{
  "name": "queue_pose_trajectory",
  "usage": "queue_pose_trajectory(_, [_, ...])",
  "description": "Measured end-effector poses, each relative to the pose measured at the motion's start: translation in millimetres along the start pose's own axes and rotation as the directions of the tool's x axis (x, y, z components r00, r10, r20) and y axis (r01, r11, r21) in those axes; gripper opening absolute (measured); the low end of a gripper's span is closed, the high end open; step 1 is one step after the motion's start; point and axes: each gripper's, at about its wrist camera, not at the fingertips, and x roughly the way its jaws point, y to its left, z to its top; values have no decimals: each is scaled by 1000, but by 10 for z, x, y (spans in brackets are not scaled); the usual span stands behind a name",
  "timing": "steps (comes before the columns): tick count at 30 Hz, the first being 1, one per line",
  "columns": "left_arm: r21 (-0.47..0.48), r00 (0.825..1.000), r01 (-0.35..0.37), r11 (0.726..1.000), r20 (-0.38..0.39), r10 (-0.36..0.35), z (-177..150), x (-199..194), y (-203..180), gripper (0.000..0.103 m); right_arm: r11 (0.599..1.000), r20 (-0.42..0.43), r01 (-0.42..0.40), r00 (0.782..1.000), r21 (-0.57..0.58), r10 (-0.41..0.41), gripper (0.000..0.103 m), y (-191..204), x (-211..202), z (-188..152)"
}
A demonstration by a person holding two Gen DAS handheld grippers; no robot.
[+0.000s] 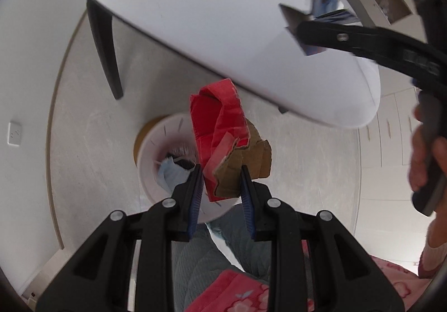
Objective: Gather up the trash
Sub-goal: 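Drop the cardboard into the wastebasket from the left tool while the right tool carries the box over, then open the right tool over the wastebasket, then return both tools to the table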
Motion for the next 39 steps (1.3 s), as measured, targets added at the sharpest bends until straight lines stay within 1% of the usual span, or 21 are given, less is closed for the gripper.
queue_pose_trajectory(3, [-4, 999, 0, 1000, -40, 0, -112, 245, 6, 26, 1000, -17, -12, 1000, -15, 12, 49, 6, -3, -180])
queue_pose_trajectory(5, [1, 998, -25, 1000, -55, 25, -162, 394, 13, 26, 999, -29, -31, 999, -17, 31, 49, 10, -9, -293])
queue_pose_trajectory(6, [-3, 997, -27, 1000, -66, 27, -189, 468, 20, 26, 999, -32, -38, 999, -21, 37, 49, 7, -4, -343])
queue_pose_trajectory(11, [-49, 995, -48, 998, -92, 43, -219, 763, 93, 28, 998, -37, -54, 998, -39, 52, 49, -39, 26, -500])
queue_pose_trajectory(13, [-68, 995, -62, 996, -87, 56, -256, 801, 88, 41, 997, -43, -60, 997, -49, 58, 49, -63, 53, -542])
queue_pose_trajectory(15, [-81, 995, -71, 994, -72, 65, -280, 771, 56, 44, 996, -45, -67, 997, -58, 64, 49, -91, 71, -585])
queue_pose_trajectory(18, [-99, 996, -88, 991, -36, 84, -348, 650, -21, 45, 993, -40, -91, 995, -72, 88, 49, -108, 35, -623])
queue_pose_trajectory(20, [-124, 995, -98, 987, 3, 99, -364, 461, -51, 51, 990, -36, -105, 994, -95, 102, 49, -77, -12, -642])
queue_pose_trajectory(22, [-150, 991, -119, 981, 42, 127, -398, 277, -68, 62, 986, -33, -117, 993, -122, 114, 49, -25, -58, -666])
queue_pose_trajectory(26, [-187, 975, -169, 968, 113, 192, -475, -171, -74, 71, 972, -46, -142, 990, -185, 136, 49, 112, -105, -730])
queue_pose_trajectory(27, [-197, 971, -178, 964, 125, 205, -480, -264, -64, 77, 968, -51, -147, 989, -203, 139, 49, 150, -105, -751])
queue_pose_trajectory(28, [-210, 964, -190, 959, 142, 223, -511, -383, -42, 79, 965, -56, -150, 988, -217, 141, 49, 184, -100, -771])
queue_pose_trajectory(32, [-242, 948, -225, 944, 172, 270, -539, -714, 69, 85, 956, -82, -166, 985, -243, 150, 49, 280, -16, -827])
queue_pose_trajectory(35, [-245, 937, -258, 935, 173, 304, -540, -872, 156, 85, 952, -107, -182, 981, -245, 160, 50, 330, 113, -839])
queue_pose_trajectory(37, [-244, 929, -274, 930, 182, 322, -540, -965, 217, 85, 946, -127, -185, 980, -265, 156, 55, 395, 195, -845])
queue_pose_trajectory(38, [-249, 926, -278, 928, 186, 328, -546, -988, 242, 85, 944, -129, -175, 981, -281, 144, 62, 433, 224, -846])
queue_pose_trajectory(39, [-257, 925, -276, 926, 191, 329, -537, -986, 270, 85, 941, -125, -159, 984, -298, 126, 73, 471, 244, -840])
